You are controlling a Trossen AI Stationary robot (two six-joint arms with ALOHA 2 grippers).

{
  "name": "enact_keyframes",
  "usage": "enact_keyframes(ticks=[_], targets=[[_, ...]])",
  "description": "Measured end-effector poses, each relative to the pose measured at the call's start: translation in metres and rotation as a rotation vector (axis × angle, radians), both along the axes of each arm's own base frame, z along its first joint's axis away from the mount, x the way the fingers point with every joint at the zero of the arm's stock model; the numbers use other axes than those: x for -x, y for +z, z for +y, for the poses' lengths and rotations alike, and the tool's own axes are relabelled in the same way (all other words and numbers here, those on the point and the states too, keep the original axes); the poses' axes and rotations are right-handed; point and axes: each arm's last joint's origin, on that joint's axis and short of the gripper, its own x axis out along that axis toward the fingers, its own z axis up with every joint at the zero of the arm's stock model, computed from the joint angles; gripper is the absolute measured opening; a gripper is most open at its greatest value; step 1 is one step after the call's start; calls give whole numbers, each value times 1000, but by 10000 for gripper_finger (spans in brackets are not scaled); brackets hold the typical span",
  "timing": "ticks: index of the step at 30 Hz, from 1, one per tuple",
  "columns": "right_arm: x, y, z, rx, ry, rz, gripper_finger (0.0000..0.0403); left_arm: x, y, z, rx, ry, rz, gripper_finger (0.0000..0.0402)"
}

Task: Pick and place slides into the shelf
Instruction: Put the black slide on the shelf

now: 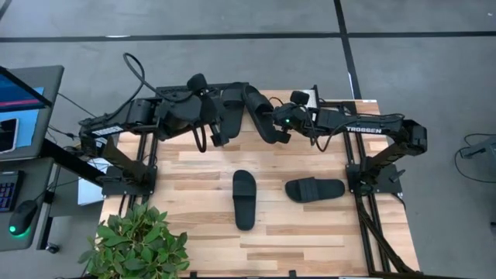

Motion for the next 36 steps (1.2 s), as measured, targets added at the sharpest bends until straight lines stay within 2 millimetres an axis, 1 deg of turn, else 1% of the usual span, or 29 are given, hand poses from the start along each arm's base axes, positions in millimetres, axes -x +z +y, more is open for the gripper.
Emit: enact_keyframes(ticks=[4,7,11,16,21,23,28,36], targets=[[4,7,2,22,-14,-18,88,5,3,0,-23,32,-6,0],[8,11,3,25,-14,-28,96,13,8,-1,-27,41,-26,0],[13,17,2,18,-11,-44,95,29,18,-5,-26,37,-74,0],[21,18,-5,-46,39,-138,87,55,31,-14,-12,24,-137,0],[23,14,-11,-30,86,-208,87,74,36,-24,-11,33,-162,0],[22,14,-11,-43,106,-224,93,77,36,-28,-20,49,-161,0],[21,14,-10,-56,139,-230,127,82,36,-35,-44,63,-155,0],[19,15,-9,-57,158,-247,219,83,35,-39,-54,65,-147,0]])
